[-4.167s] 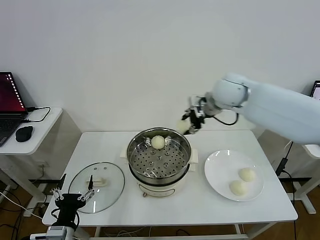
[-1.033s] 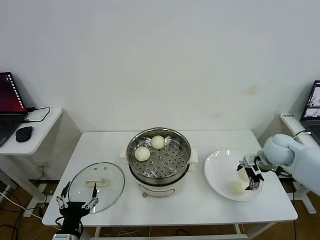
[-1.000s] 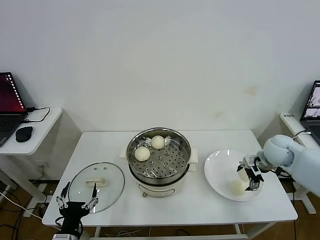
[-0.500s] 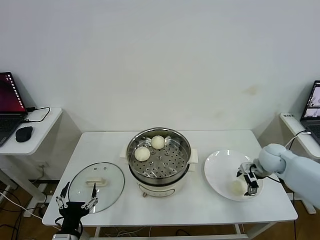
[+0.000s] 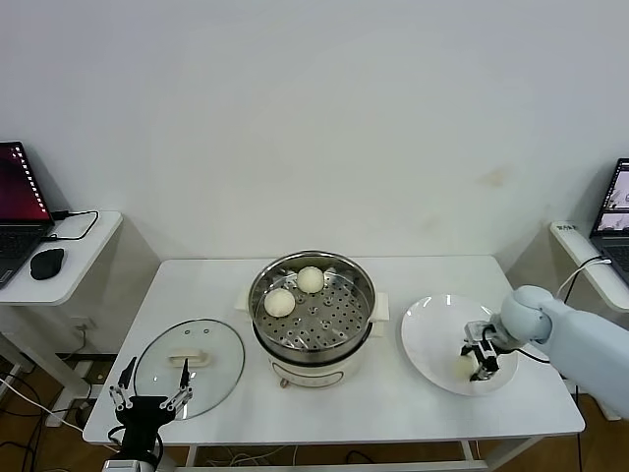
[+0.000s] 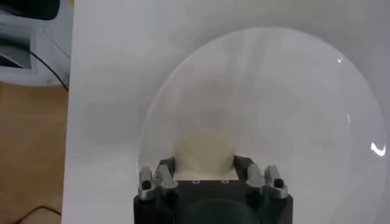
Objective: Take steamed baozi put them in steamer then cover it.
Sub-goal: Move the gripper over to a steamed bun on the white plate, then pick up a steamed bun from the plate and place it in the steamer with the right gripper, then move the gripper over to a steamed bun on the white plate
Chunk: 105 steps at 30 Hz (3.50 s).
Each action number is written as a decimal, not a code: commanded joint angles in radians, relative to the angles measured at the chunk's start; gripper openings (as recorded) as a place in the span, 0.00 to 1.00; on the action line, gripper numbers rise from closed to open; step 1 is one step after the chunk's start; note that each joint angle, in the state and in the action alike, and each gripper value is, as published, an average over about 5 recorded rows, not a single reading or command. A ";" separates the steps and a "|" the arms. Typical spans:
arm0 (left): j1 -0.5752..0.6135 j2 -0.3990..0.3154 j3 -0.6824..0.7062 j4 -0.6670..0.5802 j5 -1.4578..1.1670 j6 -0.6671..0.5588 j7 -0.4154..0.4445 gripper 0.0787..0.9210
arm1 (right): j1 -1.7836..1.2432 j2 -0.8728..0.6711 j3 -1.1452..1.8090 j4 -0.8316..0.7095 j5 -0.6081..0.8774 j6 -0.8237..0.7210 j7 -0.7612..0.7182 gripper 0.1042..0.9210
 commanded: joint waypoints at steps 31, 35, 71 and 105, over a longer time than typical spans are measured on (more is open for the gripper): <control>-0.008 -0.009 -0.017 -0.020 -0.004 -0.002 -0.005 0.88 | 0.785 0.445 -0.494 0.174 0.390 0.130 0.017 0.56; -0.006 -0.016 -0.027 -0.026 -0.005 -0.002 -0.006 0.88 | 0.776 0.514 -0.545 0.162 0.326 0.228 0.018 0.57; 0.001 -0.054 -0.037 -0.029 -0.007 -0.022 -0.022 0.88 | 0.701 0.650 -0.594 0.075 0.017 0.513 0.066 0.77; -0.018 0.017 -0.002 -0.038 -0.011 -0.016 -0.009 0.88 | 0.107 -0.199 0.068 0.113 0.048 -0.018 -0.030 0.88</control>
